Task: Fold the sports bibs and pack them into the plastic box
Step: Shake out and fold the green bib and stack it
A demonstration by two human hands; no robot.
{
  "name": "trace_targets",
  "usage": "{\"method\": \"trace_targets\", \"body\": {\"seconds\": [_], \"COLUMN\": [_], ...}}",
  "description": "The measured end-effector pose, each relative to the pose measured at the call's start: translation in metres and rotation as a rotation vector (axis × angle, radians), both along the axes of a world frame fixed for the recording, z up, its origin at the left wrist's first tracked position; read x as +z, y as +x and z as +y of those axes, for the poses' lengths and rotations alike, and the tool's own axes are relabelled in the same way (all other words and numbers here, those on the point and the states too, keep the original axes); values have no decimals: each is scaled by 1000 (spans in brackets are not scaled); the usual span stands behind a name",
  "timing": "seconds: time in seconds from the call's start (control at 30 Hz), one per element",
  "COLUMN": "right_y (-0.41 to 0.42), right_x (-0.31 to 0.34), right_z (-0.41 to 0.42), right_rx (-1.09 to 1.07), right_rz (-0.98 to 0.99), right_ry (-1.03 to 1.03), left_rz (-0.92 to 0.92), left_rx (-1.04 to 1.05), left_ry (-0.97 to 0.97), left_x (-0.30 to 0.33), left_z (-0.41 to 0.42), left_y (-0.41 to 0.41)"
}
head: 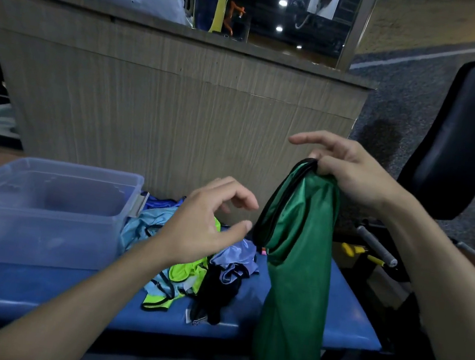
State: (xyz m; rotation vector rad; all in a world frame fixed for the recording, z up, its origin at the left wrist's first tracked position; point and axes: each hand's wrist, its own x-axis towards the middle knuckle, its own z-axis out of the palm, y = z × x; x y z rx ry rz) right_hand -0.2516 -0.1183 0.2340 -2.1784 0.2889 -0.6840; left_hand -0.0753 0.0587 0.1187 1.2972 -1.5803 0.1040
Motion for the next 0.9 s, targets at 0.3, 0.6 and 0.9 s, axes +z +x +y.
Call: {"method": "trace_targets", "body": {"seconds": [0.3,0.6,0.9], "right_y": [-8,-9,-28], "right_x": [5,9,-12], "right_z": [8,9,-16], "right_rx": [-22,-31,-189], "right_rz": [-11,-38,-66], "right_ry": [-53,-7,80], "left_rz": [-4,-52,-227], "left_rx": [113,134,225], "left_ry": [-1,-51,44], "left_x": [-15,-25,25], "left_z": [-3,-3,-11], "left_y": [-24,-24,16]}}
